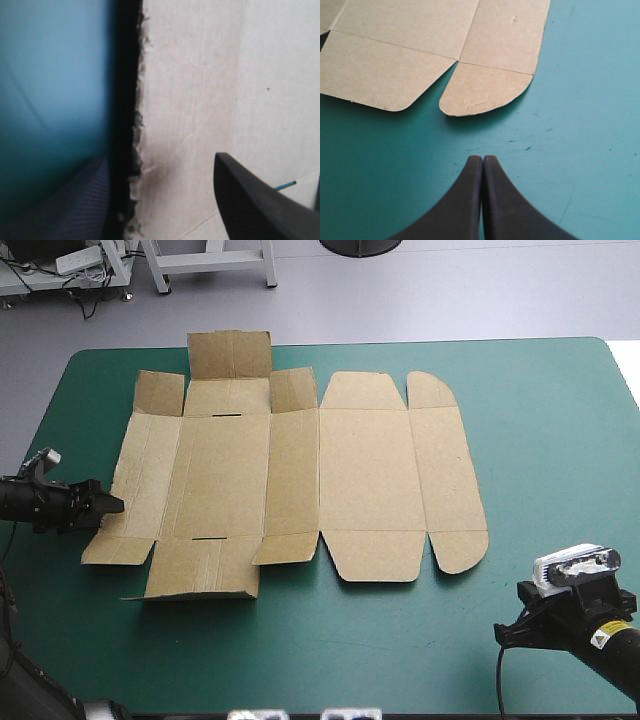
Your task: Fold the box
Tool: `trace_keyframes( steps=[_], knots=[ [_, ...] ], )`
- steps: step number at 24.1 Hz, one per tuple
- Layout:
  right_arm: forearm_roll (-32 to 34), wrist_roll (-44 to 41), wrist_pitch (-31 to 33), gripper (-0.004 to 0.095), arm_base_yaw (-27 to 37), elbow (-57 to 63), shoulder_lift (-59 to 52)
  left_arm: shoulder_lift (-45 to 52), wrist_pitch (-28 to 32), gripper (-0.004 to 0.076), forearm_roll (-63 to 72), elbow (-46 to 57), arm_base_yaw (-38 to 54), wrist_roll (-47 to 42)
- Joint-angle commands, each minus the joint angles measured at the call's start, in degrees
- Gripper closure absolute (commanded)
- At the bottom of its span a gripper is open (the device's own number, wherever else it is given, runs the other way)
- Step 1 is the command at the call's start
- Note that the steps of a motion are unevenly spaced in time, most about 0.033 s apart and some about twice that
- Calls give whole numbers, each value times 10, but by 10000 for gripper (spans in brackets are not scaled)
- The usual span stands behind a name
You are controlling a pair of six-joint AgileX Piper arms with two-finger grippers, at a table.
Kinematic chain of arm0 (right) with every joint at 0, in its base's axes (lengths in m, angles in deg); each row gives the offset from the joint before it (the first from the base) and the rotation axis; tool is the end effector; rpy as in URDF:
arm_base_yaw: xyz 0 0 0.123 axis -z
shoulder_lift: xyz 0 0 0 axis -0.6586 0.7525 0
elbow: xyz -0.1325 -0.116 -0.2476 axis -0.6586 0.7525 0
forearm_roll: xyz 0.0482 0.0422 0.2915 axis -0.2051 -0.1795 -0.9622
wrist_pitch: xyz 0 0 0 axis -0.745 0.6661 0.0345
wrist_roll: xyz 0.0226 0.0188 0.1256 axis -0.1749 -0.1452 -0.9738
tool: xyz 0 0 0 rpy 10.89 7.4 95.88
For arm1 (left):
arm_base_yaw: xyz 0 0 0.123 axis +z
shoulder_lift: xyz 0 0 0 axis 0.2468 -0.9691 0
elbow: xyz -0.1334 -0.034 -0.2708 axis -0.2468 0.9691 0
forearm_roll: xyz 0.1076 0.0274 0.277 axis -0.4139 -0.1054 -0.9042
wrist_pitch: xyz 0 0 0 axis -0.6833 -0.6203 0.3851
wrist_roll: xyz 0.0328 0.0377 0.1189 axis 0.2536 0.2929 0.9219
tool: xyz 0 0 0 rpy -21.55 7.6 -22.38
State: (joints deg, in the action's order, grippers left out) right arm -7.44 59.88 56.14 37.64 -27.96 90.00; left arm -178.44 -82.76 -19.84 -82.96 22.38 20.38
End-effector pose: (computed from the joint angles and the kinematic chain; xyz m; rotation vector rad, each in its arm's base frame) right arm 0.1342 0.0347 0.2973 -0.2616 2.2526 0.2273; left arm 0.3647 0.1665 0.1628 -0.2431 2.6518 -0.8643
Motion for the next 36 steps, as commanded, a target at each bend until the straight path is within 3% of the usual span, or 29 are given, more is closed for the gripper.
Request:
trace_keyframes(
  steps=[1, 13, 22, 32, 36],
  knots=[
    [-10, 5, -28, 921, -2, -15, 6, 12, -58, 281, 59, -15, -2, 18],
    [-10, 5, -28, 921, -2, -15, 6, -1, -58, 332, -24, -15, -69, -27],
    [-10, 18, -28, 921, -2, -15, 6, 0, -58, 332, -16, -15, -130, -102],
    [-10, 18, -34, 921, -2, -15, 6, 1, -58, 335, 26, -15, -161, -101],
    [-10, 19, -34, 921, -2, -15, 6, 1, -58, 379, 47, -15, -165, -98]
  ],
)
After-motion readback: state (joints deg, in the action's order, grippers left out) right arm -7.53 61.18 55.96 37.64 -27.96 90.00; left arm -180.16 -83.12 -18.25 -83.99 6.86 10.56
